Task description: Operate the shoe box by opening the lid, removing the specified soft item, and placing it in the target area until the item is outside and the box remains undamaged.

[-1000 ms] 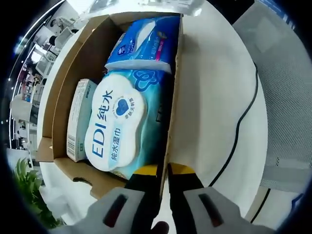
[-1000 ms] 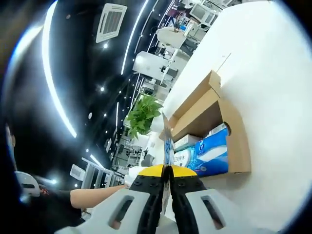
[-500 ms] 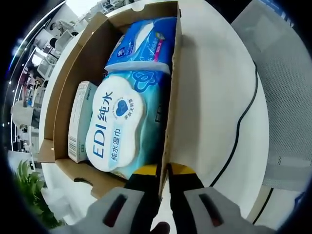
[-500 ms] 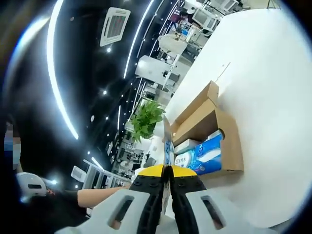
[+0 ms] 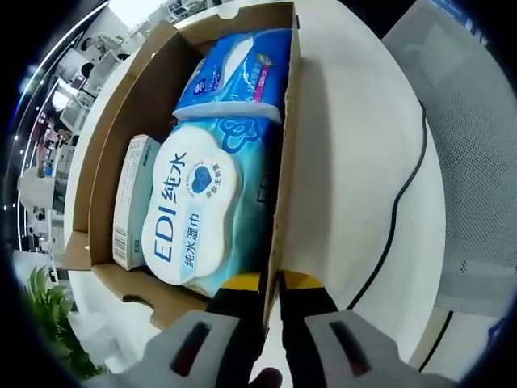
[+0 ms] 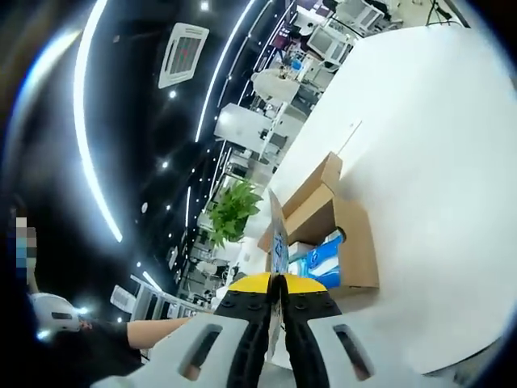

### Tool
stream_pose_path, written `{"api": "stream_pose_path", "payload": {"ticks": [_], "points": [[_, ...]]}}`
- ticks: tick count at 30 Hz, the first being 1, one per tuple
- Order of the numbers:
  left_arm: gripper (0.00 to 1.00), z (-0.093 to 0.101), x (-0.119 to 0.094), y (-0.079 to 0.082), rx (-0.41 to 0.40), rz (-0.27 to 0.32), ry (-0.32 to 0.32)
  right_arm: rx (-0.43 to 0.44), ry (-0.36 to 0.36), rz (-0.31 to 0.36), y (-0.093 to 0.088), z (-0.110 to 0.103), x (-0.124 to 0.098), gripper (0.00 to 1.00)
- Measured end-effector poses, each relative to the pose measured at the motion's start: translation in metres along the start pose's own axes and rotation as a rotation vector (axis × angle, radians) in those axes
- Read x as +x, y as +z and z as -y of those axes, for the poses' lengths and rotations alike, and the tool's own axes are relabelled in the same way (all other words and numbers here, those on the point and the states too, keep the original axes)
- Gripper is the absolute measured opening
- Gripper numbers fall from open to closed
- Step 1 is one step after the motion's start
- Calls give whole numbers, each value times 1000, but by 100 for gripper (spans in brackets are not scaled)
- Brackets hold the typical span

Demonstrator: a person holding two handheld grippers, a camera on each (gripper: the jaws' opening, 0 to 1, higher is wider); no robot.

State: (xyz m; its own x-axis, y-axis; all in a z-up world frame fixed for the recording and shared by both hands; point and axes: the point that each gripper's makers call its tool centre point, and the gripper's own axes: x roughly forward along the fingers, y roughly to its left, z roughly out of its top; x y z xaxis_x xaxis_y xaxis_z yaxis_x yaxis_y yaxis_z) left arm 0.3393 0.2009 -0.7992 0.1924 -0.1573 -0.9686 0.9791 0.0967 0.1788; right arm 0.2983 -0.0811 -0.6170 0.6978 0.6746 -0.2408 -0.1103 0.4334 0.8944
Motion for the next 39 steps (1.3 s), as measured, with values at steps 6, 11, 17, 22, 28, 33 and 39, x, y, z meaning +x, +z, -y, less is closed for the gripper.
{"api": "stream_pose_path", "payload": {"ticks": [6, 11, 17, 22, 28, 33, 39], "points": [[6, 0, 0, 0, -1, 2, 3, -2, -14, 9, 7, 5, 0, 0], [6, 0, 0, 0, -2, 1, 2, -18, -24, 3, 14, 7, -2, 0], [6, 0, 0, 0, -3, 1, 6, -39, -48, -15, 15, 11, -5, 0], [6, 0, 0, -1, -6, 0, 9, -55, -77, -33, 14, 17, -7, 0], [6, 0, 0, 0, 3, 9, 7, -93, -112, -30, 19, 22, -11, 0], [6, 0, 1, -1, -10, -6, 0, -109, -150, -51, 23, 32, -16, 0], [6, 0, 0, -1, -16, -7, 0, -133, -178, -56, 34, 38, -27, 0]]}}
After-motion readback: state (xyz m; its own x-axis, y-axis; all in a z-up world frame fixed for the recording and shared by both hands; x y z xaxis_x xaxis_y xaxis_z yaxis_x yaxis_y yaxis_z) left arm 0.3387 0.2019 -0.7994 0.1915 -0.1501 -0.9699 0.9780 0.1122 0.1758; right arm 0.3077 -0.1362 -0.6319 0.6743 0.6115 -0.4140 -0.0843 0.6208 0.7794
